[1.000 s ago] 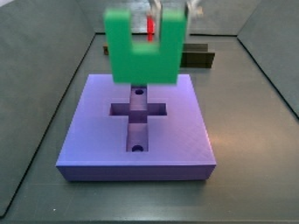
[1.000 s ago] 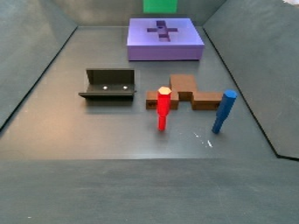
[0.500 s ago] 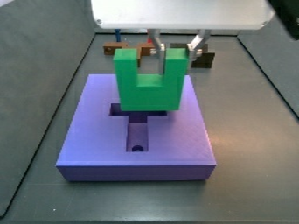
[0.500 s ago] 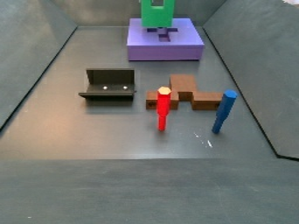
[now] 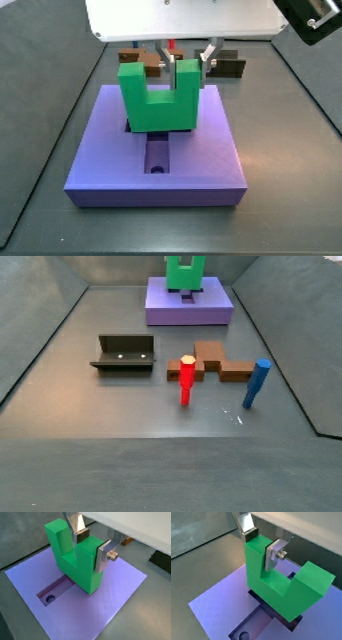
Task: Pick up the green object. Move up. Move to above the board. Insert the green object.
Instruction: Insert the green object.
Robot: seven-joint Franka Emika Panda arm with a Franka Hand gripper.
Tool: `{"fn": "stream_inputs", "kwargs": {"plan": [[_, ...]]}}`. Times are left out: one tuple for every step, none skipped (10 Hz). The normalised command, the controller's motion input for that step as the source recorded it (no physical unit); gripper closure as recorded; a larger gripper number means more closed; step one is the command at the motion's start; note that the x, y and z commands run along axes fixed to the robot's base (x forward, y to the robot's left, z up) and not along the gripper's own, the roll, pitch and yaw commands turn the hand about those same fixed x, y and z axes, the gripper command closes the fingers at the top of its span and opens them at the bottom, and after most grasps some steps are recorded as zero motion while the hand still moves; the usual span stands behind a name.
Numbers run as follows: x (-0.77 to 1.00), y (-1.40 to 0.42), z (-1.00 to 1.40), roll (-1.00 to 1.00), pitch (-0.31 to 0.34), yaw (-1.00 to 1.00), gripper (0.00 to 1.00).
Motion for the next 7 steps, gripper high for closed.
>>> {"fn": "stream_inputs", "kwargs": {"plan": [[0.00,0.02,-0.08,-0.08,-0.066,0.00,1.00],[0.00,0.06,-0.07,-0.07,-0.050,0.00,1.00],[-0.02,0.11,-0.04,-0.07,-0.021,0.00,1.00],[-0.09,0.13,-0.02,-0.07,-0.020,-0.03,1.00],[-0.13,0.08,-0.02,-0.08,-0.041,0.00,1.00],[-0.14,0.00,-0.02,-0.08,-0.050,0.00,1.00],[-0.17,0.00,-0.05,-0.08,-0.054,0.00,1.00]]}}
